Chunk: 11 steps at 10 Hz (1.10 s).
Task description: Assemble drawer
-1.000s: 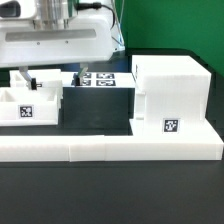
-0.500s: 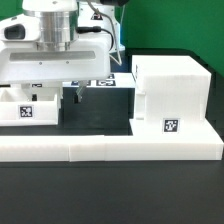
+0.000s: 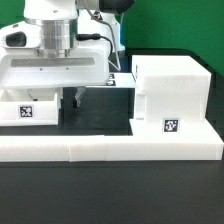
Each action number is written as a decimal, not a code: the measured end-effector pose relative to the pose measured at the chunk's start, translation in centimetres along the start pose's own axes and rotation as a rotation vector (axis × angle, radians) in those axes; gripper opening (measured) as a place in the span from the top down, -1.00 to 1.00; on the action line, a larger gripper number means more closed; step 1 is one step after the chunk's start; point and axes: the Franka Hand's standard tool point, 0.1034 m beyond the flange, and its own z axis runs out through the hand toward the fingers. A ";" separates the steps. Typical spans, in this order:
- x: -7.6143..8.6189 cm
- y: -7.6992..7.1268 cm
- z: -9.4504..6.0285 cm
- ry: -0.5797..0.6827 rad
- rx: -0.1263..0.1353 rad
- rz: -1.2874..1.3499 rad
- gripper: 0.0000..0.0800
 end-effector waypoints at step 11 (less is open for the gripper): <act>0.1 -0.1 -0.1 0.000 -0.001 -0.011 0.90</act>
Offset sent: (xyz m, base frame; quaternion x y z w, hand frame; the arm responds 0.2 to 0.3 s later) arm 0.0000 0.0000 0.0000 0.0000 0.0000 0.0000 1.0000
